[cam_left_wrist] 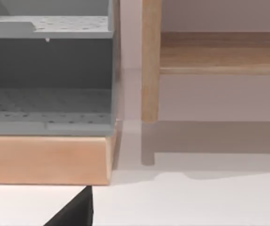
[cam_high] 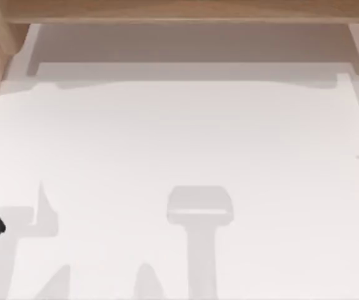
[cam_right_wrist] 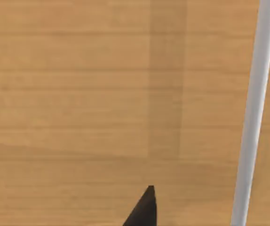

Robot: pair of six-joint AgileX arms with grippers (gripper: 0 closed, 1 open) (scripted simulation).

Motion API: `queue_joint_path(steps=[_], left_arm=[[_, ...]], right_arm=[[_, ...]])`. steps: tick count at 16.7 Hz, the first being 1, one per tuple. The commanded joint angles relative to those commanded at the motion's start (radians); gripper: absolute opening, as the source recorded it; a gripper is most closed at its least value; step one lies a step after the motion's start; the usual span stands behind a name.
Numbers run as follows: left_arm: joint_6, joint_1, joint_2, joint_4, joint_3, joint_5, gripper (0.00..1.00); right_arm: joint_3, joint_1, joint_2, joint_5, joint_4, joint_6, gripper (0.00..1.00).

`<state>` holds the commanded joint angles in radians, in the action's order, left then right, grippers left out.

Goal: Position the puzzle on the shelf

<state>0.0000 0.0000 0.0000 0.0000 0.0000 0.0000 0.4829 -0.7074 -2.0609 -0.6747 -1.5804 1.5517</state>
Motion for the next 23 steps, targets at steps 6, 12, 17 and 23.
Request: queue_joint_path(steps=[6,12,17,23], left_arm=[[0.000,0.000,0.000,0.000,0.000,0.000,1.00],[0.000,0.000,0.000,0.000,0.000,0.000,1.00],[0.000,0.000,0.000,0.000,0.000,0.000,1.00],[0.000,0.000,0.000,0.000,0.000,0.000,1.00]], right_arm=[[0.000,0.000,0.000,0.000,0.000,0.000,1.00],[-0.011,-0.010,0.004,-0.010,-0.010,0.000,1.00],[-0.061,-0.047,0.018,-0.049,-0.044,0.000,1.00],[-0.014,-0.077,0.018,-0.014,0.013,-0.027,1.00]])
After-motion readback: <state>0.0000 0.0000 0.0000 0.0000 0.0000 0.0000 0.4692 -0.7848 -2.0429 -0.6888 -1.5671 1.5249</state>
